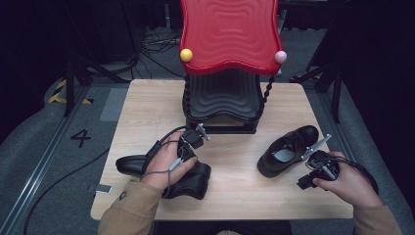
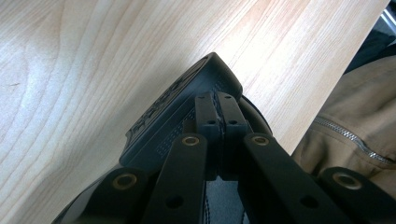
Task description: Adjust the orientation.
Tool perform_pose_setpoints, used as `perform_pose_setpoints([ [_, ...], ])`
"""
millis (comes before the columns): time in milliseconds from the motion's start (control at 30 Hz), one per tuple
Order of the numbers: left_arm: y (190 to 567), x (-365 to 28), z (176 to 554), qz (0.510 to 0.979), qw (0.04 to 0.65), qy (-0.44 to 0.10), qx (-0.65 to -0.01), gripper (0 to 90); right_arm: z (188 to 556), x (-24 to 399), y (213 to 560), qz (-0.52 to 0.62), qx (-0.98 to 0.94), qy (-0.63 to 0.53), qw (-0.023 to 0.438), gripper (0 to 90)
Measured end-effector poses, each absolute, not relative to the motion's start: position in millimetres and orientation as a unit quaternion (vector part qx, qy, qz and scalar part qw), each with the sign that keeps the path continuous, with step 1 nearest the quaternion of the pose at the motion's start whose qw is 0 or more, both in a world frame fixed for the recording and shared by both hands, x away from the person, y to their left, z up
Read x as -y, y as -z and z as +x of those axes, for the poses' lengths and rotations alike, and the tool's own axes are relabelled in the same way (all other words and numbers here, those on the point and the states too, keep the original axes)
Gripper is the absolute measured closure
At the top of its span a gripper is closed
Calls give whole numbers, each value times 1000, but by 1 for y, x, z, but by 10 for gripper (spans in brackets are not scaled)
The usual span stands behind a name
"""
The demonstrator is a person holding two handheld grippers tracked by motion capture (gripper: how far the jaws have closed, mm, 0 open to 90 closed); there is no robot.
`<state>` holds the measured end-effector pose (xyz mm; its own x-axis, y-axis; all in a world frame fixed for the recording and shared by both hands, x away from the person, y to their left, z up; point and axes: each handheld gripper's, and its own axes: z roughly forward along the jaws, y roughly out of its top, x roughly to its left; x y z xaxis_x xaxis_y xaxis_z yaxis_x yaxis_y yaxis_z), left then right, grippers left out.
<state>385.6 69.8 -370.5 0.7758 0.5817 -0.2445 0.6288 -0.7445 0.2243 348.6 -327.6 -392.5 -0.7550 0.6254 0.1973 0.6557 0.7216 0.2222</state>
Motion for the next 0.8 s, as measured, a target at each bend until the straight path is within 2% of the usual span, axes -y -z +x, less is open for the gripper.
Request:
perform_pose_setpoints([
  [800,369,-64,400,926,129,53,-351,900,348,321,393,-332,931,143,57,786],
])
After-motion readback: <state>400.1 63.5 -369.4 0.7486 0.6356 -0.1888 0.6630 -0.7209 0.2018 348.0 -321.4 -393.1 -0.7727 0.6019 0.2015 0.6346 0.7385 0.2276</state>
